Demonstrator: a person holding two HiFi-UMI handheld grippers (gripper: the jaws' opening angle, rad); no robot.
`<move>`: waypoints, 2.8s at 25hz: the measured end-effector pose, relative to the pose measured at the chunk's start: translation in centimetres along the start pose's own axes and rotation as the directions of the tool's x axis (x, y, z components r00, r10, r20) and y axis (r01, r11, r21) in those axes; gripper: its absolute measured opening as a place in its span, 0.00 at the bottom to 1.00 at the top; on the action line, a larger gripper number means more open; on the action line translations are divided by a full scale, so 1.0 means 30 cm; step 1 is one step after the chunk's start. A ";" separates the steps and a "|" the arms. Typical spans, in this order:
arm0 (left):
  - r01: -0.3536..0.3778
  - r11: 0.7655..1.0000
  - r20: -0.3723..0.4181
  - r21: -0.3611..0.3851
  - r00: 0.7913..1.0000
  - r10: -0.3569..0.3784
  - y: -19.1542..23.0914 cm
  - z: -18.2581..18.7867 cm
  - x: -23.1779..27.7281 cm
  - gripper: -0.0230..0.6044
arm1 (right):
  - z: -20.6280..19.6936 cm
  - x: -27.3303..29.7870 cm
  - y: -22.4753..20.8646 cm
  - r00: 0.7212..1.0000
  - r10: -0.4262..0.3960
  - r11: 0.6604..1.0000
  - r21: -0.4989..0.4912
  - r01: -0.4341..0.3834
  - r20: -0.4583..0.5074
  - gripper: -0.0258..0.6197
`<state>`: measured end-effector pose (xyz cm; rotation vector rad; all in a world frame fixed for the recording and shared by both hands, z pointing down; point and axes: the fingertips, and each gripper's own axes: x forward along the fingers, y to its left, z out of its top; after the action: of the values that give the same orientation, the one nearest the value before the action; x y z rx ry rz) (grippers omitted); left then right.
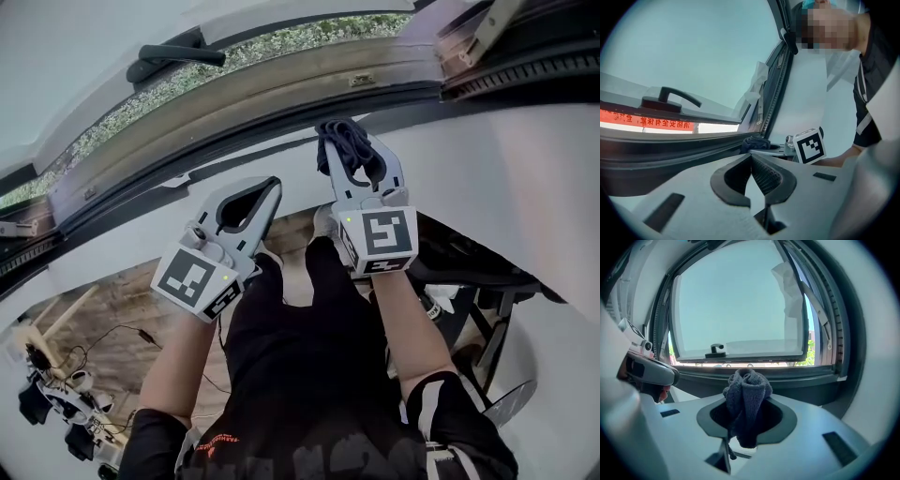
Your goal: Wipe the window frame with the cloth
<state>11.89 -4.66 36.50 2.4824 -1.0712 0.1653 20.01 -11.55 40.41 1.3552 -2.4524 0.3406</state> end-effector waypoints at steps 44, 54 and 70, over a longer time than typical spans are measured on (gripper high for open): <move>0.109 0.994 -0.030 0.019 0.994 -0.109 -0.098 0.053 0.306 0.07 | -0.020 -0.100 -0.512 0.972 -0.235 0.970 0.056 0.236 -0.022 0.20; 0.115 0.993 -0.035 0.032 0.993 -0.114 -0.109 0.071 0.312 0.07 | -0.017 -0.116 -0.554 0.965 -0.261 0.963 0.067 0.262 -0.025 0.20; 0.098 0.991 -0.001 0.086 0.995 -0.099 -0.125 0.184 0.229 0.07 | 0.102 -0.190 -0.456 0.980 -0.197 0.977 0.085 0.193 0.037 0.21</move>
<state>19.03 -9.31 32.13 2.6070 -0.9590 0.1813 34.02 -15.35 36.14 1.6394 -2.3377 0.3682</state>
